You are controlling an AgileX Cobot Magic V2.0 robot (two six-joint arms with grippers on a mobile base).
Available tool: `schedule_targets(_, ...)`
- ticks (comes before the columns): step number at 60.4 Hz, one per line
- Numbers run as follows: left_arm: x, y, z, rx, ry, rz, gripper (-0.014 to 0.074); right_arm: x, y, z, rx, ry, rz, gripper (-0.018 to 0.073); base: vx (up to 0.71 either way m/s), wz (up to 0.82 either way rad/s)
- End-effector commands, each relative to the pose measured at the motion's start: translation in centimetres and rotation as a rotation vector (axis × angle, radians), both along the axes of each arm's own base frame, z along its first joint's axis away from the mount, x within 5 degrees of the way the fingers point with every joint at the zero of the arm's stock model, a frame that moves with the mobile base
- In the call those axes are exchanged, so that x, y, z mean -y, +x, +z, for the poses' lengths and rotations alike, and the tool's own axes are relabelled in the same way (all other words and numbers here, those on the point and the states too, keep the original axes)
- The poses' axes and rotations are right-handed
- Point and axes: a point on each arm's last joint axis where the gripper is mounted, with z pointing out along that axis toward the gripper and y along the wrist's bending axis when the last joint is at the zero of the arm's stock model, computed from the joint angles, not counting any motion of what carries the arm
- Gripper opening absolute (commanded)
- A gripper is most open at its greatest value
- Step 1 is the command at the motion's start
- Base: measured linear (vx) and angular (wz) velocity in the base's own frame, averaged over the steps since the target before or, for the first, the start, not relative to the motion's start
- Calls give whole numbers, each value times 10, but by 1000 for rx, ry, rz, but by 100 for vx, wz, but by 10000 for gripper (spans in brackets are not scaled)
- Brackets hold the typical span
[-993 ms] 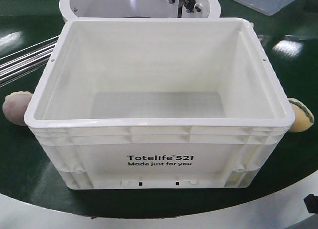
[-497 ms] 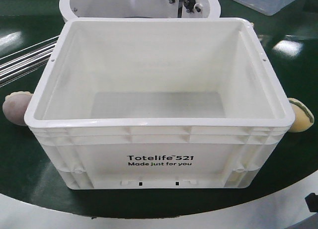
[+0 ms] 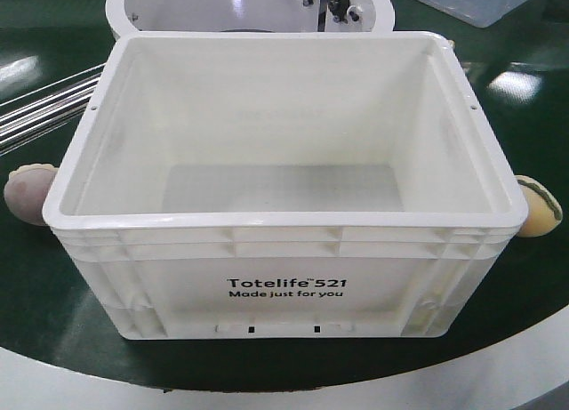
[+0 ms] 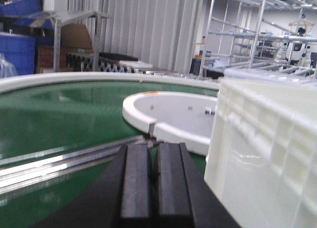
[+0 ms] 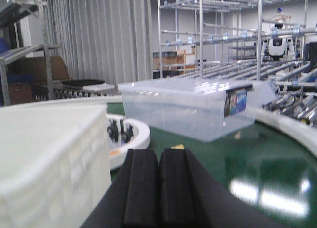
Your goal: Place moving items into box and shelve
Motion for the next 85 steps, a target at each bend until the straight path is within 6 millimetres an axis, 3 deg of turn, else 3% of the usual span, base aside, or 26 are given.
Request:
schedule_targets(1, 0, -12, 50, 174, 63, 15, 156, 0, -12, 47, 99, -42, -16, -4, 0, 0)
schedule_targets(12, 0, -11, 120, 212, 143, 33, 156, 1, -5, 114, 115, -110, -40, -4, 0, 0)
schedule_targets(19, 0, 9, 156, 191, 142, 31, 156, 1, 23, 141, 72, -111, -36, -4, 0, 0)
schedule_targets(23, 0, 27, 166, 154, 142, 28, 156, 1, 42, 147, 52, -112, -33, -4, 0, 0)
schedule_targets(38, 0, 84, 154, -3, 123, 18, 172, 1, 104, 134, -39, -113, -16, 15, 0, 0)
schedule_targets(45, 0, 99, 145, -72, 126, 12, 257, 1, 122, 122, -115, -114, -12, 73, 0, 0)
schedule_targets(55, 0, 110, 132, -186, 127, -1, 496, 2, 139, 104, -246, -113, -9, 297, 0, 0)
schedule_targets(63, 0, 115, 126, -220, 128, -4, 599, 2, 148, 97, -284, -113, -7, 495, 0, 0)
schedule_targets(69, 1, 117, 124, -239, 122, -7, 597, 2, 152, 91, -327, -93, -6, 577, 0, 0)
schedule_targets(74, 1, 117, 122, -277, 58, -15, 573, 2, 153, 89, -363, -85, -8, 586, 0, 0)
schedule_targets(85, 2, 122, 147, -347, -1, -25, 524, 5, 153, 126, -425, -58, -32, 575, 0, 0)
